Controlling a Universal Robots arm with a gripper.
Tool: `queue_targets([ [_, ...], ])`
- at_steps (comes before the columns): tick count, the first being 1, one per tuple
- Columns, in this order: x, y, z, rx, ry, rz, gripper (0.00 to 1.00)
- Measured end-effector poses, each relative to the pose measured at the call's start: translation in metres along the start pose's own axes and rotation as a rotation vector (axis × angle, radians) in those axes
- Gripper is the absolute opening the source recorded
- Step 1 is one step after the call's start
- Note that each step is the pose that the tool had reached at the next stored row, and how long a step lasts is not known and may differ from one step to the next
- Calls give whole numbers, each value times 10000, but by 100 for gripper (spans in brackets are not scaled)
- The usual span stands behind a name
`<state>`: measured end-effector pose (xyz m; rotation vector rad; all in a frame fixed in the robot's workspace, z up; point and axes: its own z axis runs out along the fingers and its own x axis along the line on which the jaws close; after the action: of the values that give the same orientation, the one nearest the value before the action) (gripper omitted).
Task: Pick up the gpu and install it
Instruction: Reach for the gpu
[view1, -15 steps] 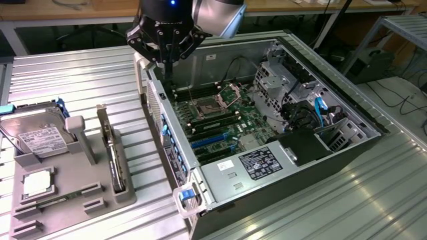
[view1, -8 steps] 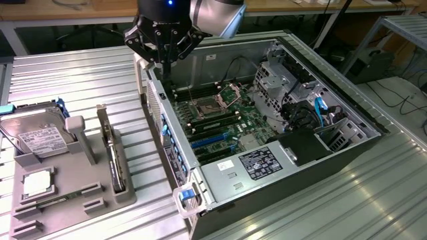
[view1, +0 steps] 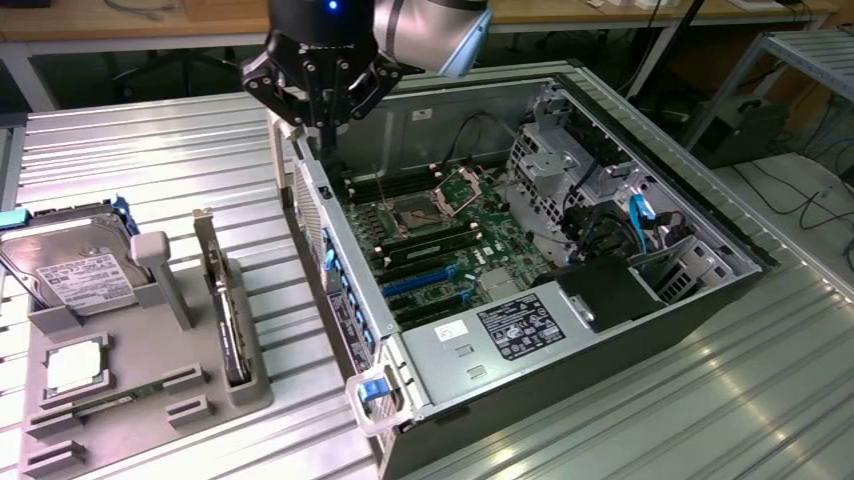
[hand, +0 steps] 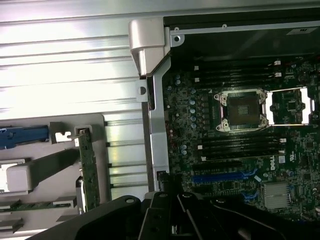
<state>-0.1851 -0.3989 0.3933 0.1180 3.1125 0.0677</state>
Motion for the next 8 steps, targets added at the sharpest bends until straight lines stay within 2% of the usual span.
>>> queue_targets([
  [8, 43, -3, -1, 0, 0, 0, 11],
])
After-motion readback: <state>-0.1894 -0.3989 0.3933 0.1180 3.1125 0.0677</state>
